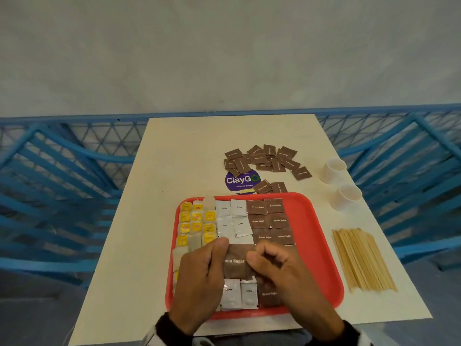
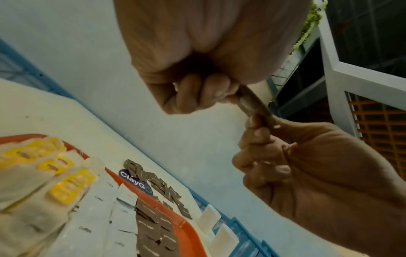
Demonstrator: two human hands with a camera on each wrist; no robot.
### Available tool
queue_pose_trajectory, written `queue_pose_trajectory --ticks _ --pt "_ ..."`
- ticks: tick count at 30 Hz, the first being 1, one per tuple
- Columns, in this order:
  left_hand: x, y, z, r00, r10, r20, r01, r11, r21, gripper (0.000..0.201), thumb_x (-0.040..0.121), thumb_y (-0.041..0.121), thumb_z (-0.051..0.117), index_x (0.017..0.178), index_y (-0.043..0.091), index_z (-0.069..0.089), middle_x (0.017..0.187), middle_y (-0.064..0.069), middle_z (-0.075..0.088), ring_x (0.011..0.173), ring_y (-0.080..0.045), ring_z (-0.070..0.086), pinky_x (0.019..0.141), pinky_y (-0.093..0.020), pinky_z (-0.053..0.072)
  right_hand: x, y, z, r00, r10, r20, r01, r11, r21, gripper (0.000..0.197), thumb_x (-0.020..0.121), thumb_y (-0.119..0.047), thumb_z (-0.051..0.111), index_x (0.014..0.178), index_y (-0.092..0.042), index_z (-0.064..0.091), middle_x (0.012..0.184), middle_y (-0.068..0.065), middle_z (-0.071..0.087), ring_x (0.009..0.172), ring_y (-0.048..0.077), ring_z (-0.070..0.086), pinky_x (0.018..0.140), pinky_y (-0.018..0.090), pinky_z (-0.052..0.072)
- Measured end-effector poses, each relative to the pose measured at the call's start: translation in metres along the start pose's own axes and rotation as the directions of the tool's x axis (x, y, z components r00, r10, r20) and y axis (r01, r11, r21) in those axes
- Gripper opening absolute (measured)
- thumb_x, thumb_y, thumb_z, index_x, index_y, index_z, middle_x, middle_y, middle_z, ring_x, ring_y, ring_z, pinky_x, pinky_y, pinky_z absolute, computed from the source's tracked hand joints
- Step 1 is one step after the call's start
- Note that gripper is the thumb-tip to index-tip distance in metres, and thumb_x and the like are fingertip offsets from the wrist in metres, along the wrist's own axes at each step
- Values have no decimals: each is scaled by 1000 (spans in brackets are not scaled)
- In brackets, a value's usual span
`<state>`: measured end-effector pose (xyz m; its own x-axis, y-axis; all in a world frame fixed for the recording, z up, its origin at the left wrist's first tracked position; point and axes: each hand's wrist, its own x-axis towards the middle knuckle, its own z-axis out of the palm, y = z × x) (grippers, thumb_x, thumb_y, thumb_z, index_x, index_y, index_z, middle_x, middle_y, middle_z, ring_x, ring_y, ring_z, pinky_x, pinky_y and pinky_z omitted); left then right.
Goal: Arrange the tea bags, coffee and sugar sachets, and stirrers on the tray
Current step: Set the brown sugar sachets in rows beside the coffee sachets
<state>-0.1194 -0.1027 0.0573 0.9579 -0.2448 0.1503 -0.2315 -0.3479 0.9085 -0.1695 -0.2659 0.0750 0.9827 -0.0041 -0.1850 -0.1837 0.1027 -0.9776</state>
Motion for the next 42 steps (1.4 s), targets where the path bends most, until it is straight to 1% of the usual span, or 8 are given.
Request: queue_pose_trajectory --ticks 5,11,16,21,25,35,38,42 --pt "-4 11 -1 962 -148 229 220 917 -333 57 101 47 43 88 3 77 75 -3 76 74 -15 73 64 -19 52 1 1 1 998 27 52 -36 982 183 30 78 -43 69 64 -19 57 65 4 52 60 14 47 57 28 36" --pt "-4 30 -1 934 -258 246 349 805 -481 49 99 32 39 66 5 63 47 3 57 38 -7 51 40 -14 38 6 -1 8 966 -255 -52 245 958 -146 37 100 -31 57 66 -15 55 60 -3 52 57 7 49 55 20 42" --pt "-2 16 -5 970 -228 90 242 838 -489 60 93 61 44 49 20 44 42 -1 34 38 -17 30 43 -26 30 9 1 4 937 -323 -135 282 925 -255 35 98 -39 51 69 -21 49 63 -6 48 61 3 45 58 16 38" --pt "-9 14 3 998 -30 56 44 962 -271 65 87 77 34 64 18 49 52 4 50 48 -6 45 49 -15 37 11 4 4 950 -287 -122 247 931 -267 31 102 -26 47 73 -15 49 61 -10 47 57 2 44 55 15 38" --pt "-8 6 15 1000 6 22 -3 985 -171 46 92 56 38 80 26 70 70 17 68 73 -7 67 61 -14 50 10 2 11 953 -255 -164 220 954 -204 31 99 -26 47 72 -11 50 60 -11 45 54 1 43 49 14 39" --pt "-3 -11 33 984 -148 -103 123 969 -216 51 100 52 45 87 12 73 69 8 70 66 -8 65 57 -20 50 3 13 2 968 11 -252 -33 996 -86 49 85 -45 59 71 2 58 57 4 58 49 13 52 48 23 45" --pt "2 -15 39 979 -170 -109 136 954 -268 42 101 47 43 79 23 68 55 17 57 50 1 50 49 -11 38 12 16 -6 971 50 -233 -62 997 -42 41 83 -41 65 84 0 63 65 5 65 54 15 57 53 26 47" --pt "9 -31 44 990 -137 33 140 978 -156 50 95 61 41 69 19 49 53 5 45 50 -3 40 49 -30 37 31 21 -20 974 119 -194 -133 989 -60 21 91 -28 66 91 -7 70 63 3 63 54 10 52 50 21 43"
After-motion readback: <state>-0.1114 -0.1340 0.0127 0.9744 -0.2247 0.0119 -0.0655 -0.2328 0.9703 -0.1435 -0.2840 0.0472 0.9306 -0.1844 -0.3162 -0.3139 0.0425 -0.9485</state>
